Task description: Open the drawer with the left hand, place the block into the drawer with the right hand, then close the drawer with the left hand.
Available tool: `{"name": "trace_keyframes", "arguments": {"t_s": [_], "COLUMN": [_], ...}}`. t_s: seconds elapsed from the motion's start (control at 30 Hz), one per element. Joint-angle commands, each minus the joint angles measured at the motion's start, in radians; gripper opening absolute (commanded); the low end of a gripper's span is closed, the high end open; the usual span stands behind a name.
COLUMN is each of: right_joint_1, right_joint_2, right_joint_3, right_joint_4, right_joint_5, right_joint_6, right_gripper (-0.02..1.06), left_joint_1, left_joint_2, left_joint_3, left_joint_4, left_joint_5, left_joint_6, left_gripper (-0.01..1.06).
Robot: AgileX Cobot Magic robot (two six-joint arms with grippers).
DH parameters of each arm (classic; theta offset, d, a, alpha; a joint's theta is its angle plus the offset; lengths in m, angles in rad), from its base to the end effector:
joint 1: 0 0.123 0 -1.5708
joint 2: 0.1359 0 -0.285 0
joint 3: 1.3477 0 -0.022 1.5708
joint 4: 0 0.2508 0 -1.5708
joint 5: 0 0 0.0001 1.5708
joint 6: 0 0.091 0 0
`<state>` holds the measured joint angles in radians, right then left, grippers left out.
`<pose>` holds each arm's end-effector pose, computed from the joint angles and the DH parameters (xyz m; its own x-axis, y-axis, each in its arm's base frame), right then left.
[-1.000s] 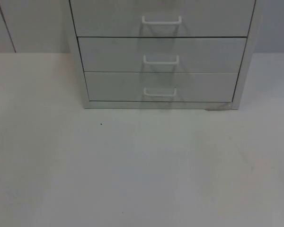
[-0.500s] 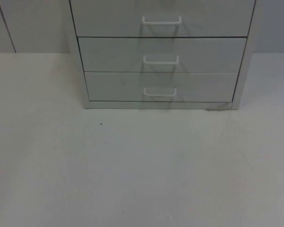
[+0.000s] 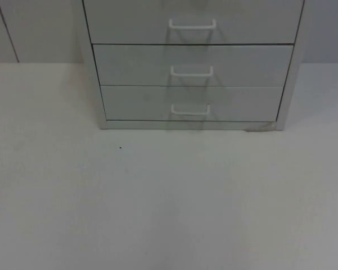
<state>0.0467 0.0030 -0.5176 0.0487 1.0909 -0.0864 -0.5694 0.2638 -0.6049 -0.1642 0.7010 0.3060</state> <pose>-0.0079 0.0036 0.2798 -0.4625 -0.0855 -0.8825 -0.1145 0.9928 -0.0362 0.0317 -0.0317 0.3342 -0.1065 0.2796 -0.9542 0.6514 0.7447 0.1455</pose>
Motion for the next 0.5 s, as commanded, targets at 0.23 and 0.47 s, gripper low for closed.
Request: {"name": "trace_keyframes", "arguments": {"t_s": [0.23, 0.47], "right_joint_1": [-0.002, -0.002], "right_joint_2": [-0.003, -0.003], "right_joint_3": [0.001, 0.001], "right_joint_4": [-0.063, -0.069], "right_joint_5": [-0.013, -0.013], "right_joint_6": [0.071, 0.043], "right_gripper": [1.05, 1.05], "left_joint_1": [-0.007, -0.007], "left_joint_2": [-0.118, -0.205], "left_joint_3": [0.006, 0.006], "left_joint_4": [0.164, 0.191], "left_joint_5": [0.128, 0.190], "left_joint_6": [-0.183, -0.221], "left_gripper": [0.00, 0.00]}}
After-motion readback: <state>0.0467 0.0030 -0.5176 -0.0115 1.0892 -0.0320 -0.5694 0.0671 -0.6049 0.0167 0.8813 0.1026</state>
